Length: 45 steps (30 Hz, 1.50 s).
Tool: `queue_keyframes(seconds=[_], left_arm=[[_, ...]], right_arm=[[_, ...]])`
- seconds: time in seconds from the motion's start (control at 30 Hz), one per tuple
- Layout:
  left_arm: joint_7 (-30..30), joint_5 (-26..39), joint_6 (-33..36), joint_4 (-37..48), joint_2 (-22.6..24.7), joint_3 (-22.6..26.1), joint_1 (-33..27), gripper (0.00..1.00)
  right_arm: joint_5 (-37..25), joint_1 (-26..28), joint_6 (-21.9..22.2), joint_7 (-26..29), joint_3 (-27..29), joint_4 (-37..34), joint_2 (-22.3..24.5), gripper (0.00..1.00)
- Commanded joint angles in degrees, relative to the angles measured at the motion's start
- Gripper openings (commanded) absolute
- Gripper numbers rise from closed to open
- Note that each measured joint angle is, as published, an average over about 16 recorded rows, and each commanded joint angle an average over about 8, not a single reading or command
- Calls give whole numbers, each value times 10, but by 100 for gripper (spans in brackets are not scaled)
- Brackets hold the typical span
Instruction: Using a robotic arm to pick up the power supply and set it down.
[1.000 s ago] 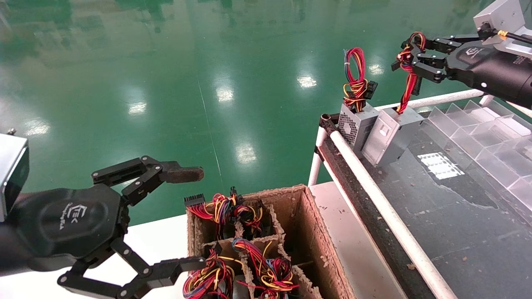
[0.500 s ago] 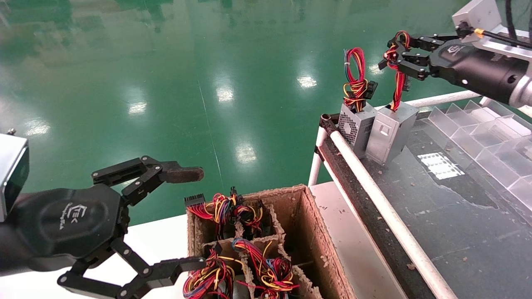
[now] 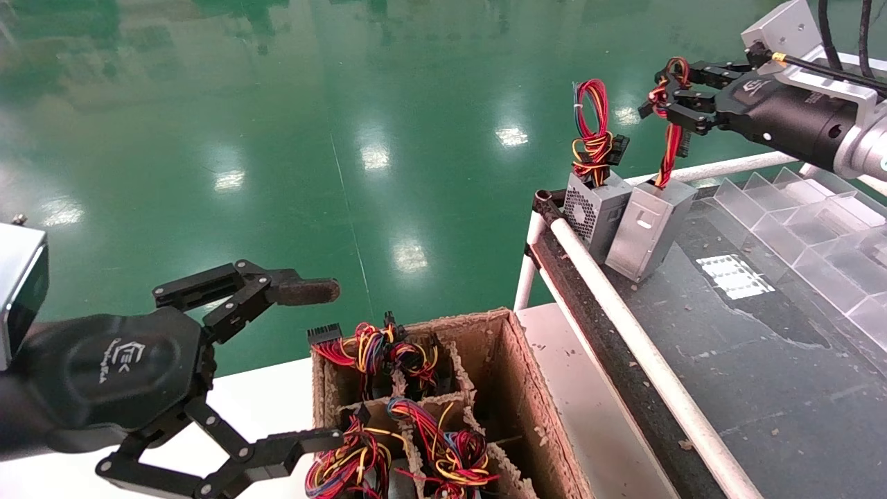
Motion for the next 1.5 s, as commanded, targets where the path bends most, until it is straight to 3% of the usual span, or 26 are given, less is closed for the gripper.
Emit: queue_keyframes(seconds=[0.03, 0.3, 0.77, 1.03, 1.5], left_arm=[[0, 0, 0, 0, 0, 0, 0, 100], [0, 0, 0, 0, 0, 0, 0, 100], [0, 0, 0, 0, 0, 0, 0, 100], [0, 0, 0, 0, 0, 0, 0, 100], [0, 0, 0, 0, 0, 1, 0, 100]], right_arm=[[0, 0, 9, -1, 0, -2, 0, 0], [0, 1, 51, -3, 0, 0, -23, 0], [-2, 2, 81, -3, -1, -1, -49, 1], [-1, 0, 96, 4, -1, -5, -56, 99], [2, 0, 86, 19, 1, -4, -47, 100]])
